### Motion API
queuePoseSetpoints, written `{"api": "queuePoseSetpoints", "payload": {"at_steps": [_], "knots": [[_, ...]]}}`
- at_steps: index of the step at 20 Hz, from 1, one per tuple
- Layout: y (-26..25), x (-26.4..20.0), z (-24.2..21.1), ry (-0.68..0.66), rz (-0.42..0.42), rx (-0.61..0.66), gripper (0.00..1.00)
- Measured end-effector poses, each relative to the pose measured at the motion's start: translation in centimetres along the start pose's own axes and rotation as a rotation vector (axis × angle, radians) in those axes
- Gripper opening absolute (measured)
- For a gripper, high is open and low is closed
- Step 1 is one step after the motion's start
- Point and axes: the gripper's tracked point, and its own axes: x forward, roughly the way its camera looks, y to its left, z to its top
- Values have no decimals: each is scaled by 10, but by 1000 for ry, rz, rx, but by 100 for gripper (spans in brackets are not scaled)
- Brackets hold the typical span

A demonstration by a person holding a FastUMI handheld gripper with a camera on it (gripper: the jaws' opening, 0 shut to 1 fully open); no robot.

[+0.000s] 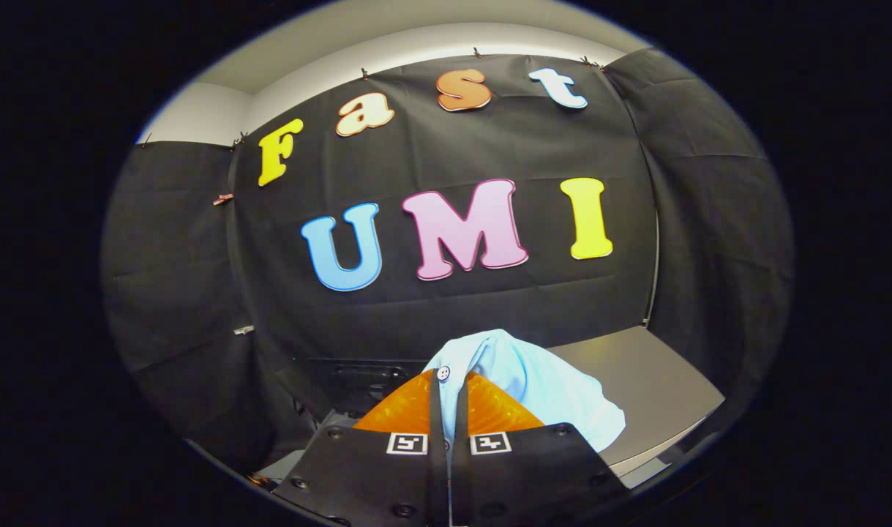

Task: Put the clothes into the washing machine and then close the washing machine lid.

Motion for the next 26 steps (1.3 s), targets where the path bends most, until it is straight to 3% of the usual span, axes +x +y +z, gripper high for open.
{"api": "queuePoseSetpoints", "payload": {"at_steps": [6,10,17,26], "knots": [[100,42,-49,50,76,-20,6],[137,90,-110,131,78,-49,7],[159,173,-213,250,11,-66,7],[153,210,-274,331,-61,-87,7]]}}
